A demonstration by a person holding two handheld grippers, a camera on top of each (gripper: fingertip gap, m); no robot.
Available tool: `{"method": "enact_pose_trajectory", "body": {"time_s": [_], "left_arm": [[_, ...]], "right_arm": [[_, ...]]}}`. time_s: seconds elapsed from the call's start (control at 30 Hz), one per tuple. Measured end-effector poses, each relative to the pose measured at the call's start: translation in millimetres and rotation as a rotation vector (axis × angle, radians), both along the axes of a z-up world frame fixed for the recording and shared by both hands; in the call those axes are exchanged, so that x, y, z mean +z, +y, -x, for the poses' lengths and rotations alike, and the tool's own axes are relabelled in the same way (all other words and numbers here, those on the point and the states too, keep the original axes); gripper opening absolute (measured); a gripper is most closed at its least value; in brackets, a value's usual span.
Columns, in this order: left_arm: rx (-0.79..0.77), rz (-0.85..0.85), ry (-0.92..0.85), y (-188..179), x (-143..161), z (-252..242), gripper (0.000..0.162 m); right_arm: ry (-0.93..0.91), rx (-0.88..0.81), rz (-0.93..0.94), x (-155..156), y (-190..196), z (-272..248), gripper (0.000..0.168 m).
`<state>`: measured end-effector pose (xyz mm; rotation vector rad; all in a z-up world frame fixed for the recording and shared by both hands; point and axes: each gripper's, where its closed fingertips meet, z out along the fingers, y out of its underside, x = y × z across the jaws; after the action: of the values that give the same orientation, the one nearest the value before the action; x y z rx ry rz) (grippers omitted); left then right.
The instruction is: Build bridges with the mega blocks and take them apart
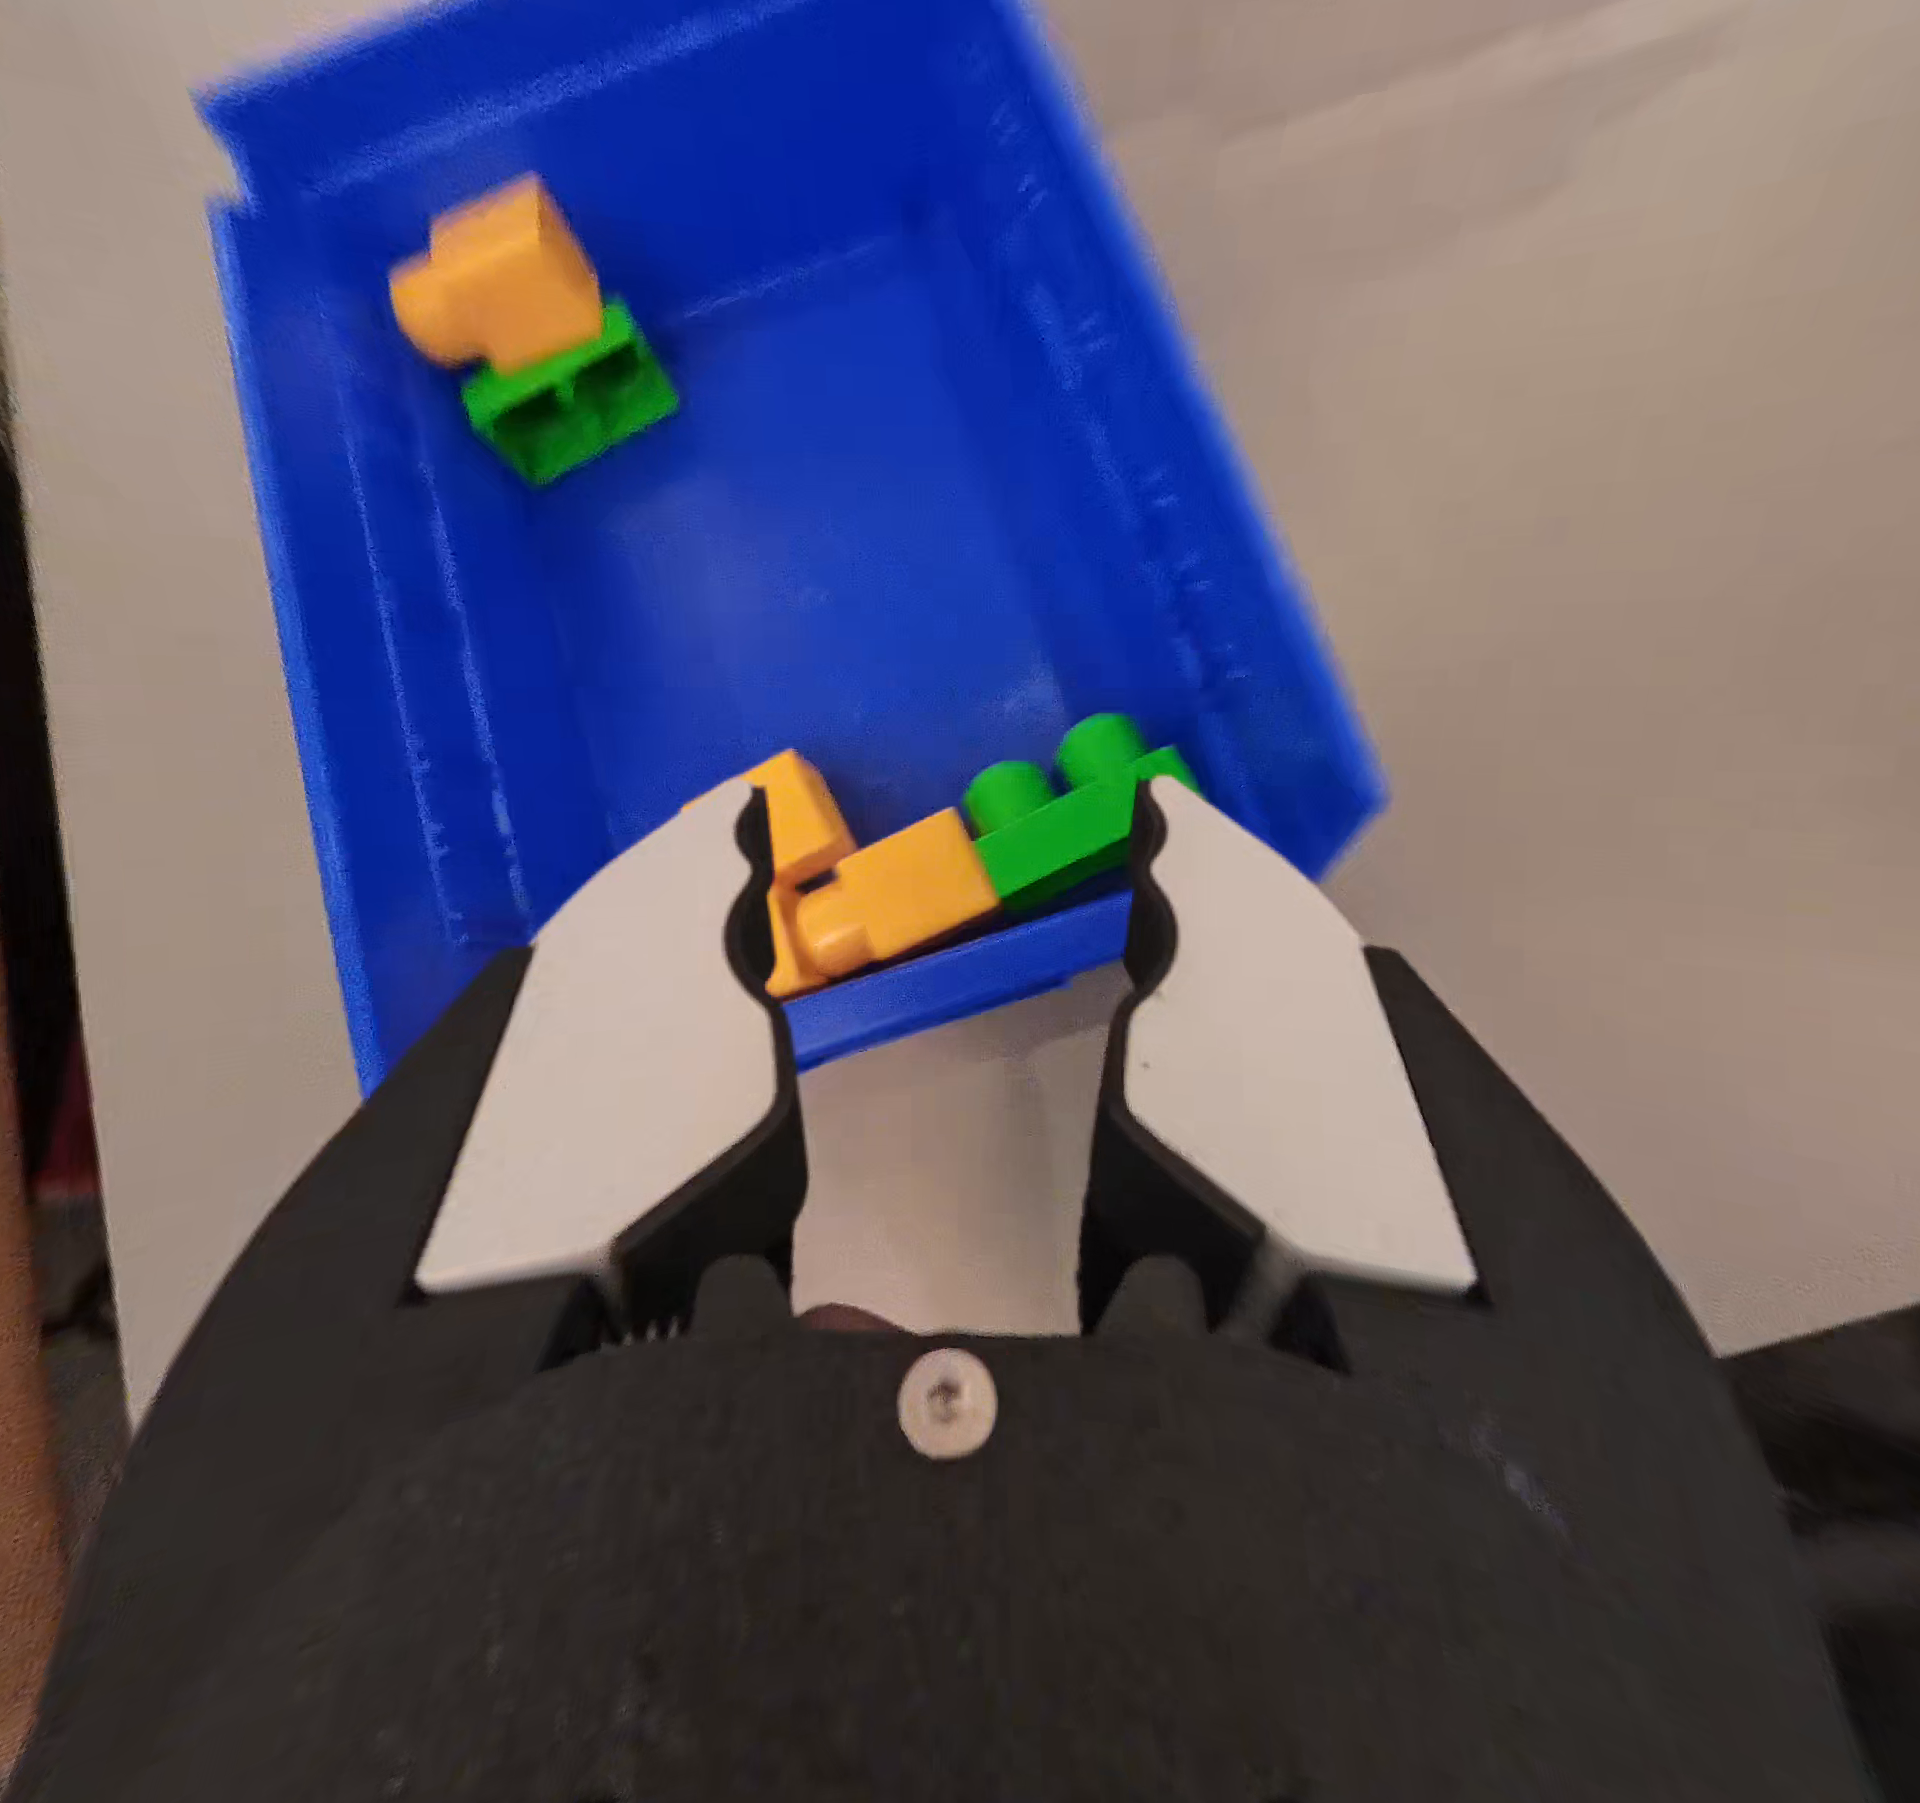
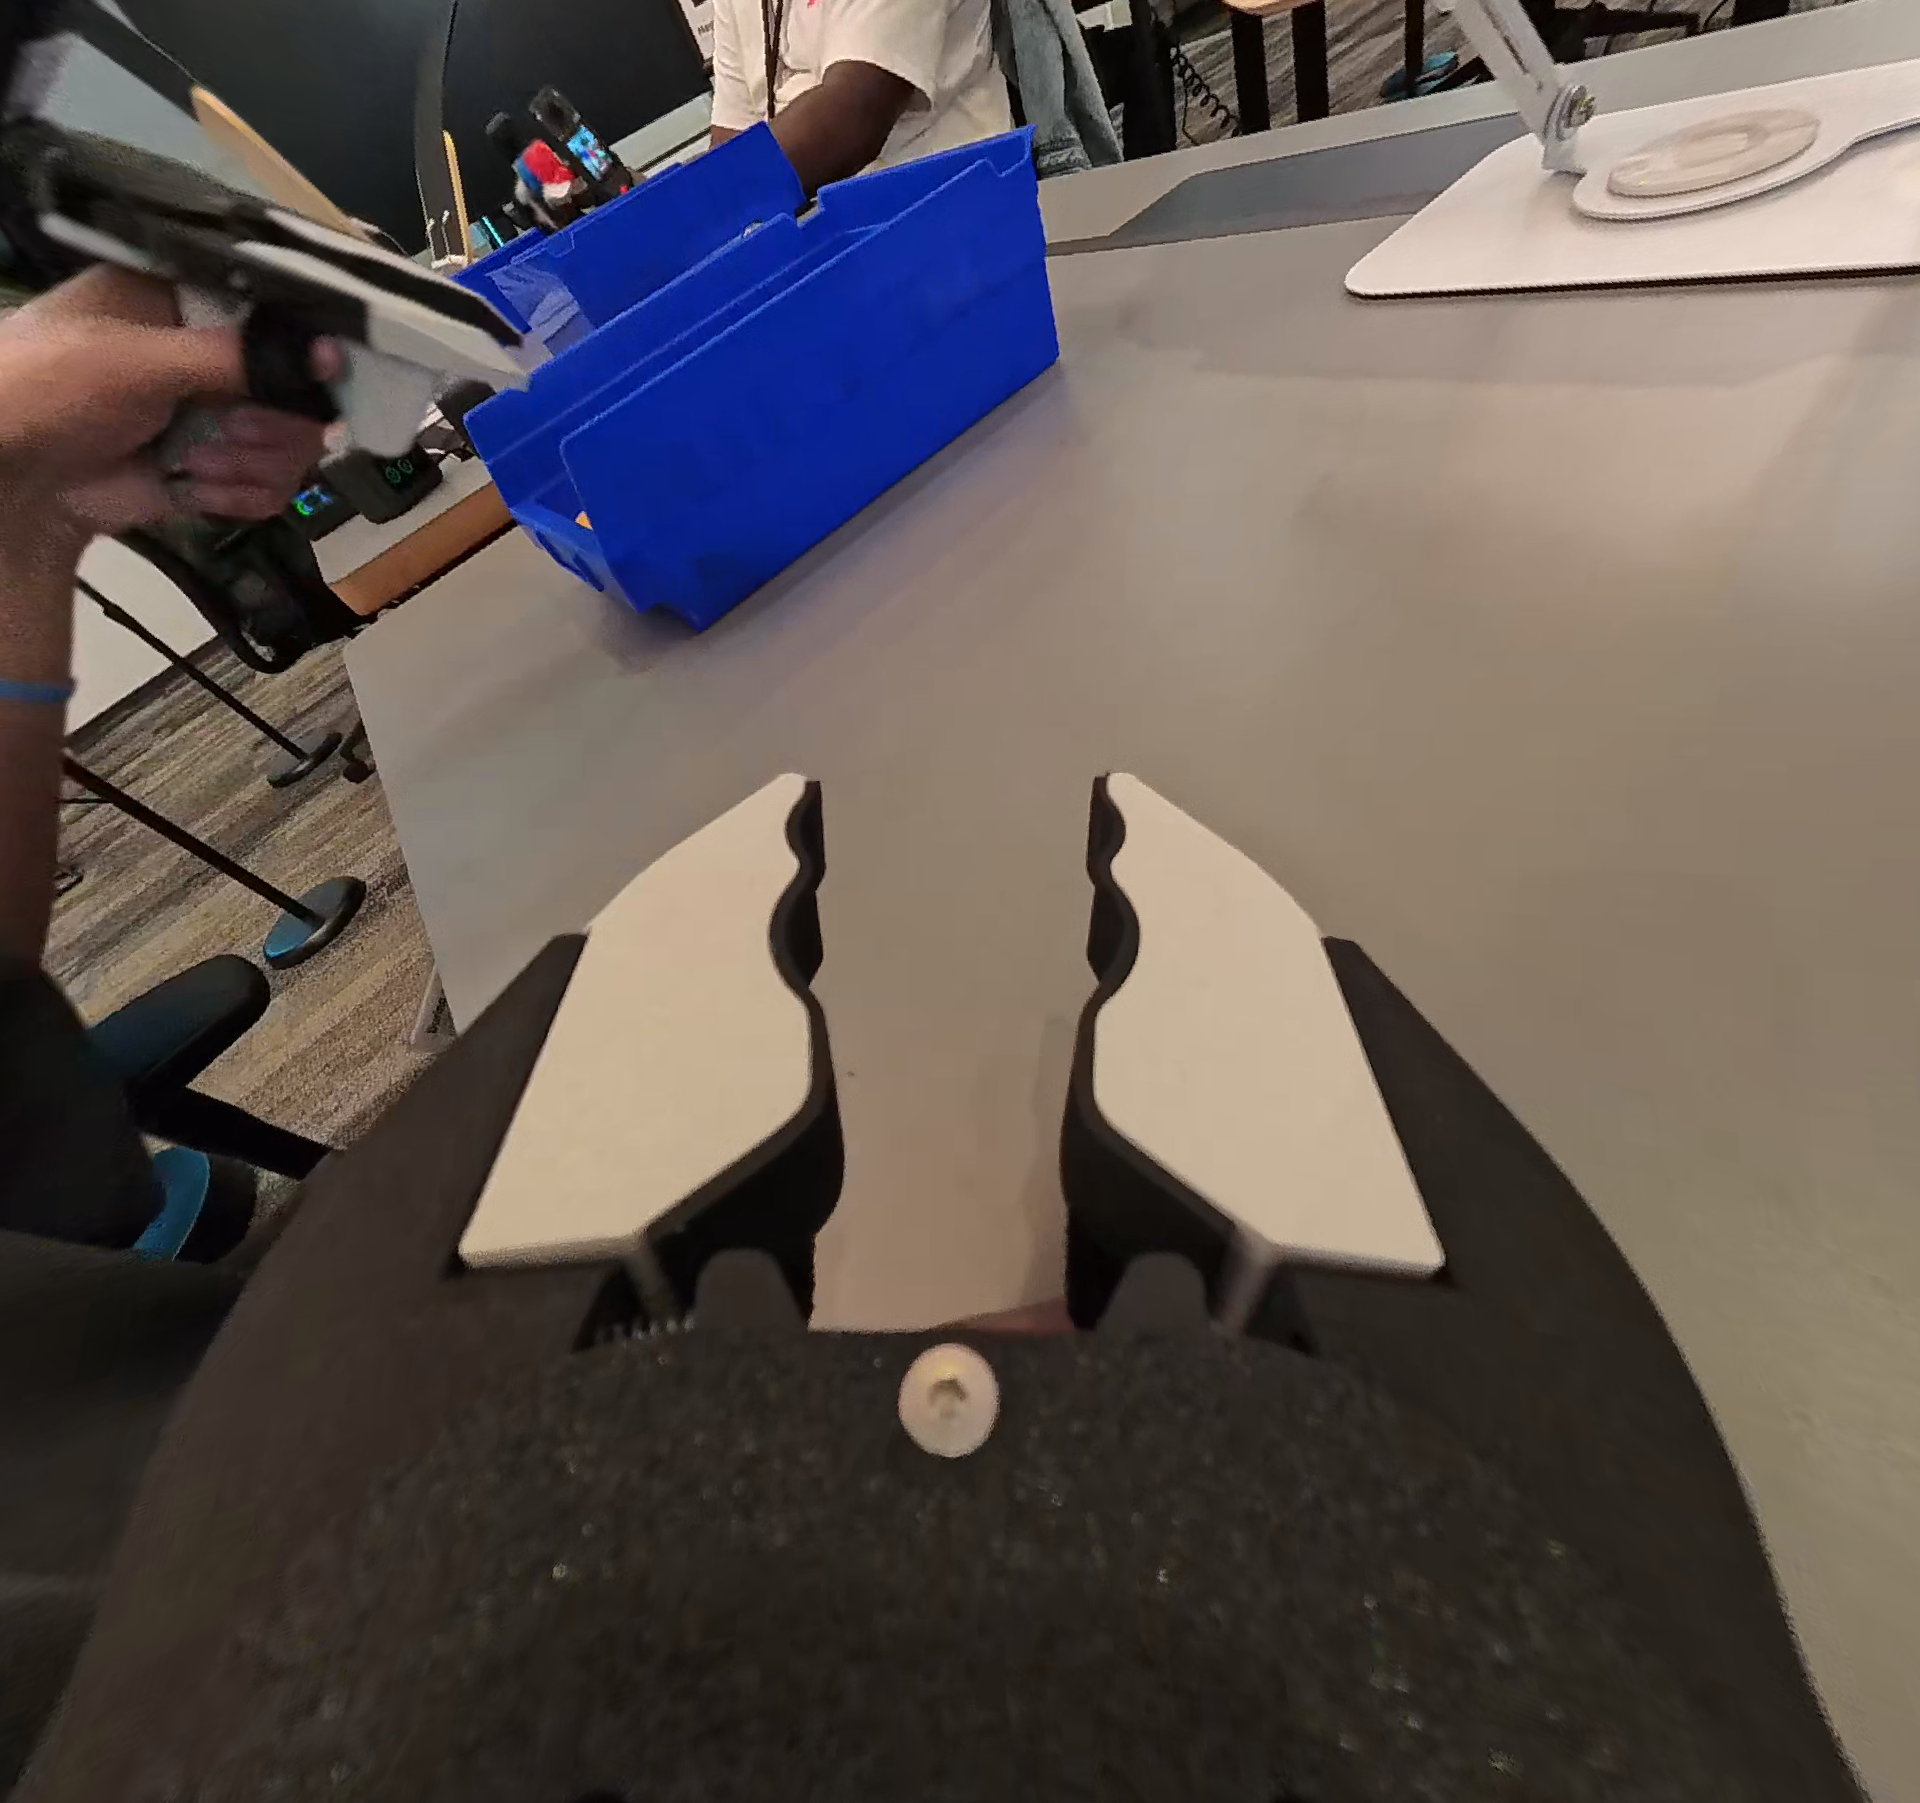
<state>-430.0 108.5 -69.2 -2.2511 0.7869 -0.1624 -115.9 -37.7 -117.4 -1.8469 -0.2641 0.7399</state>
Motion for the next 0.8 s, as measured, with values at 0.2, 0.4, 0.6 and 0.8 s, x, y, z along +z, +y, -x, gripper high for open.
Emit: {"method": "enact_pose_trajectory", "body": {"time_s": [0.2, 0.4, 0.6, 0.8], "left_arm": [[0.209, 0.346, 0.129, 44.5, -65.5, 38.6, 0.074], [0.429, 0.461, 0.244, 49.5, -87.6, 68.9, 0.077], [0.44, 0.566, 0.213, 55.3, -112.6, 60.0, 0.063], [0.386, 0.5, 0.218, 61.5, -99.4, 53.8, 0.065]], "right_arm": [[-0.012, 0.009, -0.002, -0.4, -0.7, 1.9, 0.047], [0.005, 0.023, 0.004, -0.2, -2.2, 3.1, 0.045], [0.044, 0.036, 0.008, 1.5, -2.9, 2.1, 0.044], [0.057, 0.042, 0.014, 1.6, -4.3, 2.3, 0.043]]}}
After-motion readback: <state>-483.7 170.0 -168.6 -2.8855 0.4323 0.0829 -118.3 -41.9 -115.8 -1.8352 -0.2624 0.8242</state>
